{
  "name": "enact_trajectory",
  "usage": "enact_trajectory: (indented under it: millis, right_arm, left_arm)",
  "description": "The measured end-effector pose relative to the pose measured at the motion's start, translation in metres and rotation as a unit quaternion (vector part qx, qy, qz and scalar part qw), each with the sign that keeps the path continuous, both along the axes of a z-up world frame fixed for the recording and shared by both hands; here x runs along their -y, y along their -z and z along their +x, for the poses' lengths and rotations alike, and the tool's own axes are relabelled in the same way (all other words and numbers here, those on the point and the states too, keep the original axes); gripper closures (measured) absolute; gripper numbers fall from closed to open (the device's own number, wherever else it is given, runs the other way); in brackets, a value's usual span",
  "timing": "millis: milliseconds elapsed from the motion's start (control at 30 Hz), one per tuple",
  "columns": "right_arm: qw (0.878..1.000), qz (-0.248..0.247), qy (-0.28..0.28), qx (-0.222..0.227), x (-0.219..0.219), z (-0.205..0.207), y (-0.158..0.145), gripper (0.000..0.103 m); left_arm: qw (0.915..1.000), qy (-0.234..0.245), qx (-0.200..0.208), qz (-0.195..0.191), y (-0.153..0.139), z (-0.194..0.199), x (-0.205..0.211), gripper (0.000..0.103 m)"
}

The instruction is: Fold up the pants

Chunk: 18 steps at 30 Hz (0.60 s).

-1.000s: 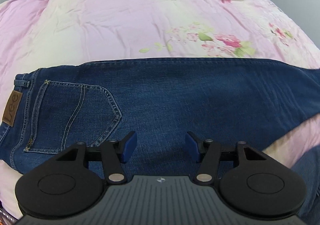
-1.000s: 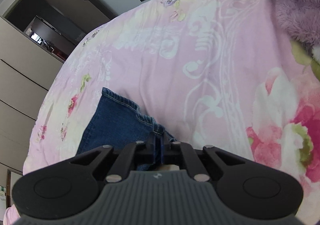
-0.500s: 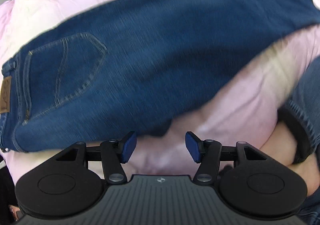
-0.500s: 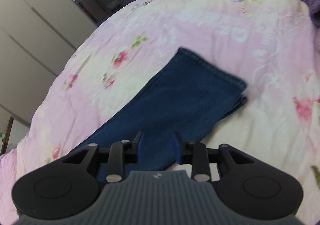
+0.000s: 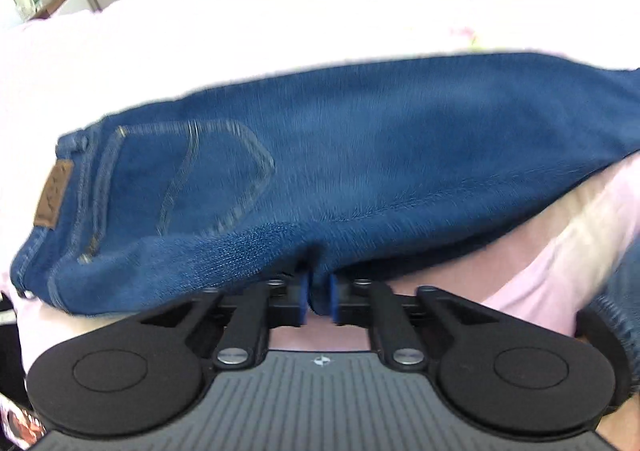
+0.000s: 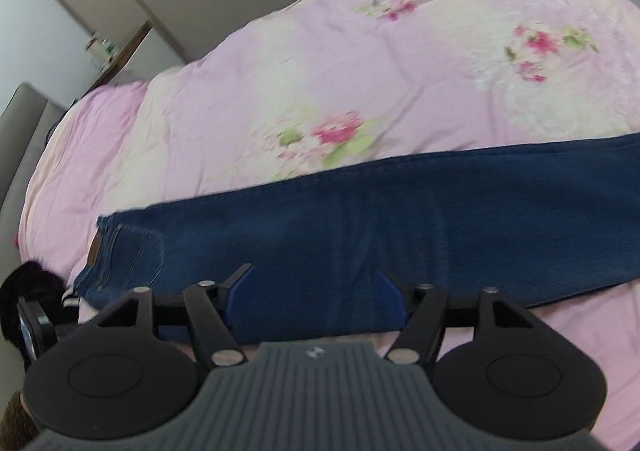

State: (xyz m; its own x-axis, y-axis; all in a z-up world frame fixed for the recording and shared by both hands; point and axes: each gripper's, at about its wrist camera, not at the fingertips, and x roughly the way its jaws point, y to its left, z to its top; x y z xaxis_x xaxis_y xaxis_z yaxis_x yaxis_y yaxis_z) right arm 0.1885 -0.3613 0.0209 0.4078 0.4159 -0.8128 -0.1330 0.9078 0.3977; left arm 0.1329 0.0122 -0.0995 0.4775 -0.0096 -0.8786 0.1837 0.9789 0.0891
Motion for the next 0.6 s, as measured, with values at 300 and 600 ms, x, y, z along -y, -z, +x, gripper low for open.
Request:
enact_trajectory:
  millis: [300, 600]
  right_arm:
    - [0.985, -0.084, -0.151, -0.011, -0.114, -0.043, 0.072, 0.044]
    - [0.974, -0.080, -0.209, 0.022, -0.142, -0.071, 0.108, 0.048]
  left_arm:
    - [0.9915, 0.026, -0.121, -0.042, 0.012, -0.003, -0.017, 0.103]
    - [0.9865, 0.035, -0.133, -0.089, 0.019, -0.015, -0.046, 0.097]
